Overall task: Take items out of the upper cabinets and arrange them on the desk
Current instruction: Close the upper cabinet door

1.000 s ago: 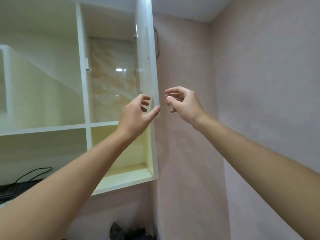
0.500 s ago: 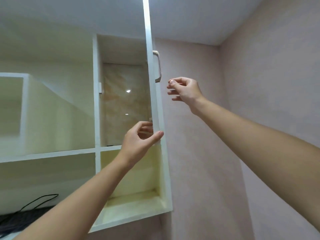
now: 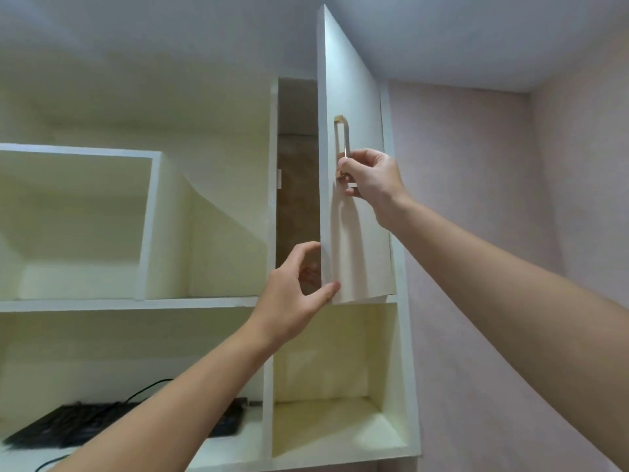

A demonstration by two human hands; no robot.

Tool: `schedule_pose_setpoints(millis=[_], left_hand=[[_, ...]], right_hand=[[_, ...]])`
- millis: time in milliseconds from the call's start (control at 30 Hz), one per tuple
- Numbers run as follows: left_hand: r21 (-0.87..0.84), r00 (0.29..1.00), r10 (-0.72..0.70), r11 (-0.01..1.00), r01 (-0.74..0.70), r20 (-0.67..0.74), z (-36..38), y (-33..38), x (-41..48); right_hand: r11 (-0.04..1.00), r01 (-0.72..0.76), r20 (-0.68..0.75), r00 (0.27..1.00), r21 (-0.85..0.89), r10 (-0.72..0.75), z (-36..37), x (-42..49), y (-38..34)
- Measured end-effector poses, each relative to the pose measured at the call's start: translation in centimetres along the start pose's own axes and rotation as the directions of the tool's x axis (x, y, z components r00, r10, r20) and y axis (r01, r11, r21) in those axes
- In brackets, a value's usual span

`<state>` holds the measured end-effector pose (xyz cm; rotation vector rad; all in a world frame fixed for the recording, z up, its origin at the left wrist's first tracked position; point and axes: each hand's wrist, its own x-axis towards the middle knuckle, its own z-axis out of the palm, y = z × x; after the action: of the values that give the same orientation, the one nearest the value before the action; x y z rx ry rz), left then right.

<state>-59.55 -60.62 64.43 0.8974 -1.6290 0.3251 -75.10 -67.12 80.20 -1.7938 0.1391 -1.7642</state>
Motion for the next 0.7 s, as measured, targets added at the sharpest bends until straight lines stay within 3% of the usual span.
schedule_pose_setpoints(millis=[400, 700], left_hand=[[0.072, 0.995, 0.101, 0.992, -0.1, -0.006, -3.7, -6.2, 1.4], [0.247, 0.993, 0.116, 0.963, -0.104, -0.034, -5.1, -10.8, 3.0]], right_hand=[[0.987, 0.031, -0.018, 0.999, -0.158, -0.035, 5.4, 1.3, 3.0], [0.958, 0.046, 0.008, 0.999, -0.283, -0.045, 8.1, 2.7, 5.9]])
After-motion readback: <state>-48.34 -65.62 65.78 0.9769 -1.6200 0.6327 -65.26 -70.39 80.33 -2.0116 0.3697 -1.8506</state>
